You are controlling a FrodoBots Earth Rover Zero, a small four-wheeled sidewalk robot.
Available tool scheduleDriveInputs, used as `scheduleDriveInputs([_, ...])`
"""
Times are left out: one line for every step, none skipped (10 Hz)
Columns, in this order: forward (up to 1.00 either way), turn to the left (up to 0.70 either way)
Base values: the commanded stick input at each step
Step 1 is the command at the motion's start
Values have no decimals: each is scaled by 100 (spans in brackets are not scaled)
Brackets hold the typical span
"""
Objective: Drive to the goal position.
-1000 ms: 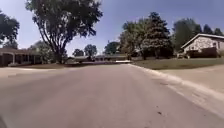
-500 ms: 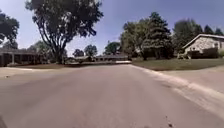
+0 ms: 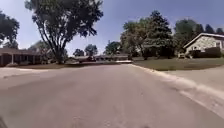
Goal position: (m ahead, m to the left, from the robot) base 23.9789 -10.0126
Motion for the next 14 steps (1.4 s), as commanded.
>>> scheduleDriveInputs([50, 0])
scheduleDriveInputs([50, 0])
scheduleDriveInputs([50, 0])
scheduleDriveInputs([50, 0])
scheduleDriveInputs([50, 0])
scheduleDriveInputs([50, 0])
scheduleDriveInputs([50, 0])
scheduleDriveInputs([50, 0])
scheduleDriveInputs([50, 0])
scheduleDriveInputs([50, 0])
scheduleDriveInputs([50, 0])
scheduleDriveInputs([50, 0])
scheduleDriveInputs([50, 0])
scheduleDriveInputs([50, 0])
